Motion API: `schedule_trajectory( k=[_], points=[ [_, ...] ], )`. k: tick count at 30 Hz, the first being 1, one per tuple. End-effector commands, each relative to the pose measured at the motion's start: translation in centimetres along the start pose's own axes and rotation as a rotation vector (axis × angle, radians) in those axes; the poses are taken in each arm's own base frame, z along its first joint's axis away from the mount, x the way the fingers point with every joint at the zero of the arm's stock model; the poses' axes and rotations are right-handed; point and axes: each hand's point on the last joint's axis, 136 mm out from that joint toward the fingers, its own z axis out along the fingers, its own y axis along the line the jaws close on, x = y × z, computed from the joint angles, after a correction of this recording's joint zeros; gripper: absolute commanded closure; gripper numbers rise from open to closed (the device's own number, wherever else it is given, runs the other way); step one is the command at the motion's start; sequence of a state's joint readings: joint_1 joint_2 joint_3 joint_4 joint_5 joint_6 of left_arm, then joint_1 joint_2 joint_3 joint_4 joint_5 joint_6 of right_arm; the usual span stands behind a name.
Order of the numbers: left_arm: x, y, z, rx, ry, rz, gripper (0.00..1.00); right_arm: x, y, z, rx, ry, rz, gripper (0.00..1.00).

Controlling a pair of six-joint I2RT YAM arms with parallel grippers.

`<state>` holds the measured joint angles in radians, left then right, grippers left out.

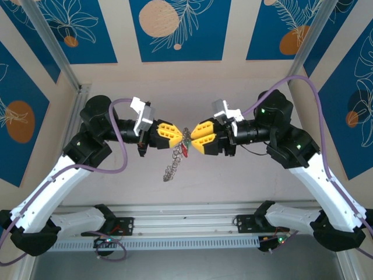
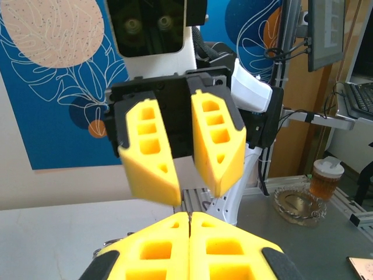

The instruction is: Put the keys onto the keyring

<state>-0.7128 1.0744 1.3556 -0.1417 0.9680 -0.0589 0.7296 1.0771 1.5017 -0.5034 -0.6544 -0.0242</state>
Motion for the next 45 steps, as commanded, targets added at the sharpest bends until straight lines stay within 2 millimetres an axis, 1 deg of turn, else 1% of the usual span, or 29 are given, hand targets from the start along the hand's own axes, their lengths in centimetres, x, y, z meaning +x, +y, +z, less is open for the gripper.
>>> schedule_trajectory(
  k=[1,3,6,10,16,23,25,26,27,28,31,34,40,45],
  points=[
    [-2.0,-0.7,-0.5,0.006,-0.064,0.058,1.00,-0.7,-0.1,0.6,-0.015,-0.007,0.000,0.75],
    [-2.1,-0.7,-0.4,0.010,-0.073,0.055,1.00,-0.7,-0.4,0.8,-0.010,-0.005,0.001,0.76],
    [-2.0,-0.7,-0.4,0.009,-0.076,0.051,1.00,-0.8,-0.3,1.0,-0.024,-0.006,-0.004,0.79],
    [-1.7,-0.5,-0.3,0.011,-0.071,0.042,1.00,-0.8,-0.3,1.1,-0.025,-0.004,-0.014,0.92],
    [-1.9,-0.5,-0.4,0.000,-0.064,0.053,1.00,-0.5,-0.3,0.9,-0.009,0.009,-0.028,1.00],
    [-0.6,0.2,-0.6,-0.056,0.024,0.035,1.00,-0.8,-0.7,0.0,0.072,0.052,-0.062,1.00],
    [-0.5,0.3,-0.9,-0.088,0.055,0.052,0.85,-0.8,-1.0,-0.2,0.092,0.085,-0.057,1.00],
    [-0.5,0.3,-1.1,-0.101,0.066,0.059,0.80,-0.8,-1.0,-0.2,0.099,0.101,-0.052,1.00],
    [-0.6,0.3,-1.3,-0.117,0.082,0.068,0.76,-0.7,-1.2,-0.3,0.109,0.122,-0.047,1.00],
    [-0.5,0.4,-1.5,-0.130,0.101,0.073,0.75,-0.5,-1.4,-0.3,0.117,0.142,-0.043,1.00],
    [-0.5,0.4,-1.9,-0.150,0.148,0.088,0.75,-0.1,-1.8,-0.4,0.144,0.193,-0.037,1.00],
    [-0.4,0.3,-2.0,-0.147,0.178,0.089,0.75,0.2,-1.8,-0.4,0.147,0.229,-0.034,1.00],
    [-0.8,0.0,-1.6,-0.109,0.196,0.087,0.77,0.5,-1.9,0.0,0.149,0.264,-0.031,1.00],
    [-0.4,0.3,-1.2,-0.093,0.224,0.071,0.78,0.5,-1.8,0.3,0.140,0.279,-0.031,1.00]
  ],
)
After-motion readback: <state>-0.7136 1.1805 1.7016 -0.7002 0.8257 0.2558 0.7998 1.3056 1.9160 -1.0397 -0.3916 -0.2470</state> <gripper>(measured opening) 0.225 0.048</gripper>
